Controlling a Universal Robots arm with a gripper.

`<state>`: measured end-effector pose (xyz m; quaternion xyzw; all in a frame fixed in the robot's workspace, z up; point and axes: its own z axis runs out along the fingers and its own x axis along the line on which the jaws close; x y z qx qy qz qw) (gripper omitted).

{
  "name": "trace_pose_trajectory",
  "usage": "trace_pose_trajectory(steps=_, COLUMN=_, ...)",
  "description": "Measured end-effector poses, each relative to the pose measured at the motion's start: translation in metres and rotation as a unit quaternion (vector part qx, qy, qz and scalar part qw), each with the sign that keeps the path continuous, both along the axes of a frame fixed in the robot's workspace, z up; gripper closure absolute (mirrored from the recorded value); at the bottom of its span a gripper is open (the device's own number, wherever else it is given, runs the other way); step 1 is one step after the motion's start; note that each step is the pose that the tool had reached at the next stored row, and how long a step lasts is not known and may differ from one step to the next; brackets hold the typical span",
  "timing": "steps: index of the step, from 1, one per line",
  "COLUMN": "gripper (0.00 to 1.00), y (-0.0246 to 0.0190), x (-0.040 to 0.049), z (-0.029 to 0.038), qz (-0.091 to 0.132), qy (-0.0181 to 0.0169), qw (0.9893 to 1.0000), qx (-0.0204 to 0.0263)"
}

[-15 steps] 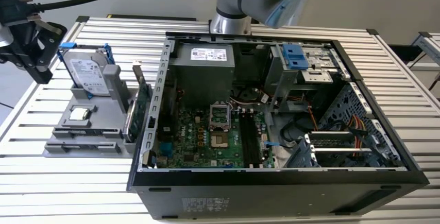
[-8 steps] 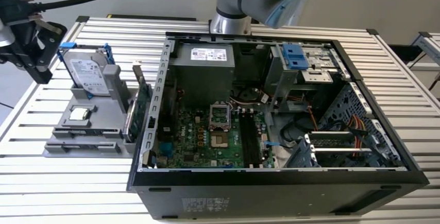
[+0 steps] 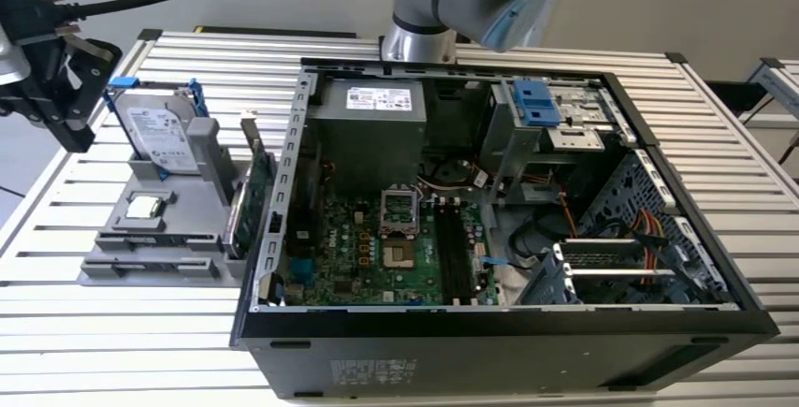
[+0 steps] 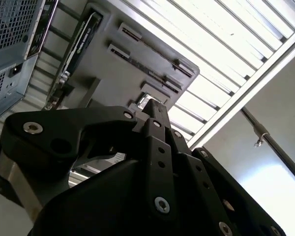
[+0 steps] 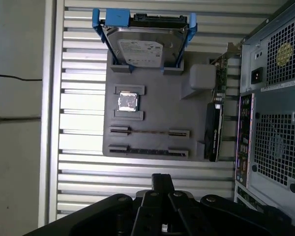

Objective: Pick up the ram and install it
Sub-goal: 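Reach for the ram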

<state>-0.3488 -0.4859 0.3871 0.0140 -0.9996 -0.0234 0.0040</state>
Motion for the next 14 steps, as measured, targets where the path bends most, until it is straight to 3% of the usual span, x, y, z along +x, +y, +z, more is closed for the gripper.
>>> trace_pose_trajectory(steps=14, gripper=1.00, y=0.0000, x=-0.0003, z=-0.0001, qz=0.011, qy=0.0000, qw=0.9999, qx=0.0000)
